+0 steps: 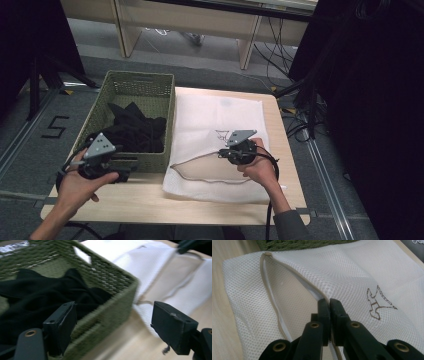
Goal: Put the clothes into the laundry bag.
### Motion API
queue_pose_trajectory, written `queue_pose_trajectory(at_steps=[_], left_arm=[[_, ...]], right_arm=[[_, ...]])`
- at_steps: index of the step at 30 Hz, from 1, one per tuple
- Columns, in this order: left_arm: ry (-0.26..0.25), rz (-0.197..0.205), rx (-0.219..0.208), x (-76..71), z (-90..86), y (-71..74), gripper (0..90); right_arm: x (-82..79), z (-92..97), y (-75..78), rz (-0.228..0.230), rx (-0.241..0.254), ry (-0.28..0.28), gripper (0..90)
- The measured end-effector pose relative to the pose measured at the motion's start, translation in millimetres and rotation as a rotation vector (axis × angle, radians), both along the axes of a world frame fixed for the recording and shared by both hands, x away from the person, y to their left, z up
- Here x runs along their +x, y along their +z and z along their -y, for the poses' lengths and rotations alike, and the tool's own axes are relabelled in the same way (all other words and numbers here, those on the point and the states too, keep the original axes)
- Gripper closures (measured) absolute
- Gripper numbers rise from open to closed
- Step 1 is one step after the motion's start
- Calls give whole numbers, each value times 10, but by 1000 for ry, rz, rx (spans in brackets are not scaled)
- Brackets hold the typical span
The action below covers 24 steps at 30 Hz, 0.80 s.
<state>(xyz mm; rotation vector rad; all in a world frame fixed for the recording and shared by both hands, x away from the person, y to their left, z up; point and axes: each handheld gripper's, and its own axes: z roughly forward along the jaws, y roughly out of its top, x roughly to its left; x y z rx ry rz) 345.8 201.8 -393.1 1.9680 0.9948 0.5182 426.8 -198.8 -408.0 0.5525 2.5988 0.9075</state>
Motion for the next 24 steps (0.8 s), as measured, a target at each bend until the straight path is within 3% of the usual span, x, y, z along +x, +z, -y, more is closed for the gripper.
queue_pose_trajectory(at_steps=[5, 6, 7, 9, 11, 13, 15, 17, 20, 24], left_arm=[[52, -70, 99, 446, -158, 141, 201], [52, -70, 99, 446, -158, 141, 200], [60, -116, 105, 615, -203, 150, 200], [67, -136, 106, 700, -222, 144, 200], [78, -189, 118, 940, -246, 91, 199], [70, -210, 126, 1027, -240, 57, 197], [41, -239, 169, 1177, -205, -13, 199], [28, -243, 189, 1230, -188, -42, 200], [-23, -288, 208, 1341, -165, -122, 202], [-46, -306, 225, 1343, -188, -142, 207]], right_arm=[[-5, 5, 15, -9, 0, -4, 882], [-8, -1, 11, -12, -2, -3, 882], [-3, -3, 8, -7, -5, 3, 882], [-11, -11, 0, -16, -8, -3, 882], [-3, -14, -14, -15, -11, 6, 882], [-5, -12, -17, -17, -14, 4, 882], [2, -2, -28, -19, -12, 9, 882], [5, 2, -35, -21, -12, 10, 881], [4, 5, -46, -28, -14, 12, 882], [4, 12, -48, -30, -14, 13, 882]])
